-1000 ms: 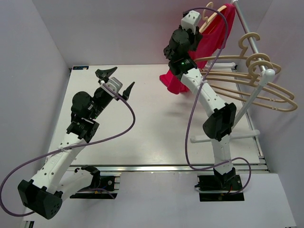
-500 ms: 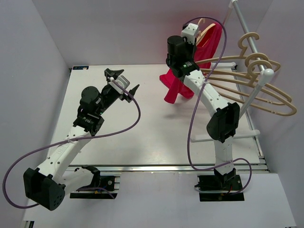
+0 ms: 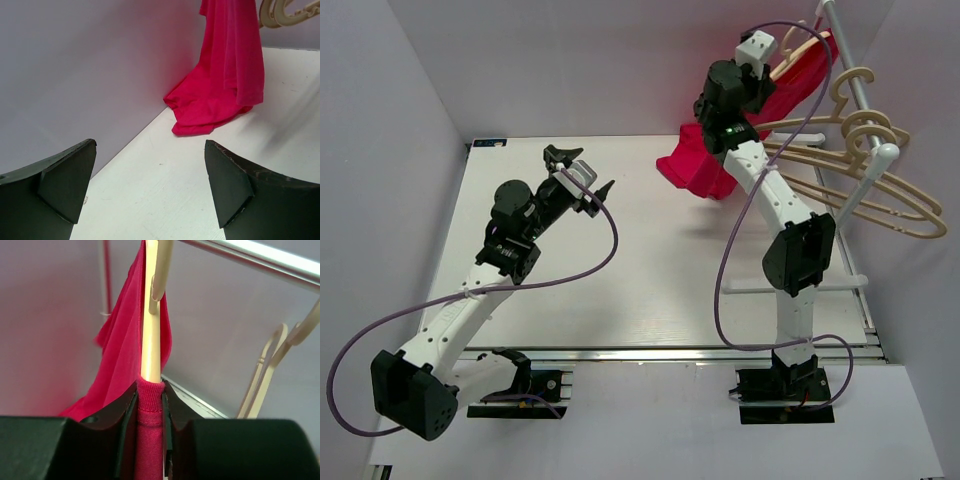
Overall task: Place the t-shirt on the hanger
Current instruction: Place the hanger at the clothesline.
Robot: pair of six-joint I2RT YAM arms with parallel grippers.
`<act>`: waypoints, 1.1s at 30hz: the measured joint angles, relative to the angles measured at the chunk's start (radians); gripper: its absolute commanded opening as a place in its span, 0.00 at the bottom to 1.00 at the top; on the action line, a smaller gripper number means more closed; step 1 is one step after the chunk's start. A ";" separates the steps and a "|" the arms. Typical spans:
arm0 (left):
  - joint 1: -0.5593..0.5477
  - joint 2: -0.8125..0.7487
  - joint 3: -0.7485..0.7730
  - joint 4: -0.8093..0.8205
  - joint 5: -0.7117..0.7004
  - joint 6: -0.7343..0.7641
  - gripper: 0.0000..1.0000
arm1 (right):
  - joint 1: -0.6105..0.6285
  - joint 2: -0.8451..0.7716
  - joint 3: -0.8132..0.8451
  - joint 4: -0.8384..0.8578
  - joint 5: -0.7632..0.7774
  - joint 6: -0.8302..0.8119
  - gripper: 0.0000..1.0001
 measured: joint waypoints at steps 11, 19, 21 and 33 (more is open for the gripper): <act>0.000 0.055 0.021 -0.011 0.031 -0.002 0.98 | -0.064 -0.085 -0.091 -0.369 -0.104 0.392 0.00; 0.000 0.071 0.033 -0.018 0.048 -0.001 0.98 | -0.092 -0.069 -0.024 -0.374 -0.115 0.368 0.00; 0.000 0.071 0.034 -0.021 0.048 0.000 0.98 | -0.106 -0.064 -0.005 -0.322 -0.095 0.316 0.00; 0.000 0.122 0.050 -0.033 0.048 0.008 0.98 | -0.146 -0.016 0.013 -0.077 -0.014 0.099 0.00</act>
